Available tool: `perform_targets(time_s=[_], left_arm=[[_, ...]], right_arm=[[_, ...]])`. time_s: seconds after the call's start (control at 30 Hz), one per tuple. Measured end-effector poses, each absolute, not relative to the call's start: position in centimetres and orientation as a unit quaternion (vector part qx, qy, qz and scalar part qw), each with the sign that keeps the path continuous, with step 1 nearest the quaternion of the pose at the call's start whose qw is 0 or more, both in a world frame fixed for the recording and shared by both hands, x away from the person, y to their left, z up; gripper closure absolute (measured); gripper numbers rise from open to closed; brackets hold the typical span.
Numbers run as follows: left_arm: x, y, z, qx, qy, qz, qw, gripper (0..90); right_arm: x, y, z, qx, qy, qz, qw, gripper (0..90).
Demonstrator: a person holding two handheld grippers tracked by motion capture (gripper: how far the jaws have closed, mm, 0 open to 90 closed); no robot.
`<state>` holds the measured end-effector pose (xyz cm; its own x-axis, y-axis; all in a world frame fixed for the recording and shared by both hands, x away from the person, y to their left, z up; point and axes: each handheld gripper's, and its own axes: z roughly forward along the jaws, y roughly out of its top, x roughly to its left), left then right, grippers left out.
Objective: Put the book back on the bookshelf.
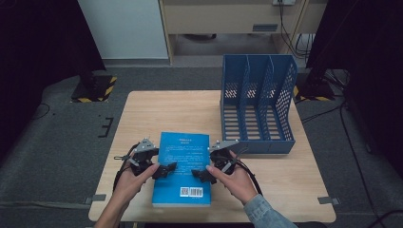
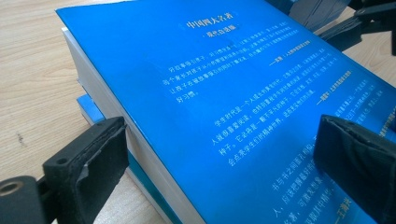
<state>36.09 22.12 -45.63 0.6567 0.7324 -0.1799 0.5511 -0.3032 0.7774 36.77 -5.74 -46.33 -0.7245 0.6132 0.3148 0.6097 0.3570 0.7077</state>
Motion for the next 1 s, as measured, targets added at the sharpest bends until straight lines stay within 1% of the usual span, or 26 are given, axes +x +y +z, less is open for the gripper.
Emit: perform_targets(time_s=[0.13,0.33,0.47,0.8,1.0], left_arm=[[36.3,21.9,-45.7,0.803,0.400,0.099,0.429,0.0],[36.6,22.0,-45.7,0.803,0.399,0.094,0.432,0.0],[36.9,22.4,-46.2,0.792,0.409,0.075,0.446,0.0],[37.2,22.5,-46.3,0.794,0.409,0.066,0.445,0.0],[37.6,22.6,-46.5,0.789,0.417,0.058,0.448,0.0]], right_arm=[[37.0,-6.0,-46.7,0.379,0.815,0.438,-0.016,0.2],[37.4,-6.4,-47.2,0.381,0.809,0.446,-0.038,0.2],[37.6,-6.5,-47.4,0.379,0.808,0.449,-0.045,0.1],[38.3,-6.8,-47.8,0.384,0.802,0.452,-0.072,0.1],[38.3,-6.7,-47.9,0.389,0.795,0.459,-0.071,0.1]])
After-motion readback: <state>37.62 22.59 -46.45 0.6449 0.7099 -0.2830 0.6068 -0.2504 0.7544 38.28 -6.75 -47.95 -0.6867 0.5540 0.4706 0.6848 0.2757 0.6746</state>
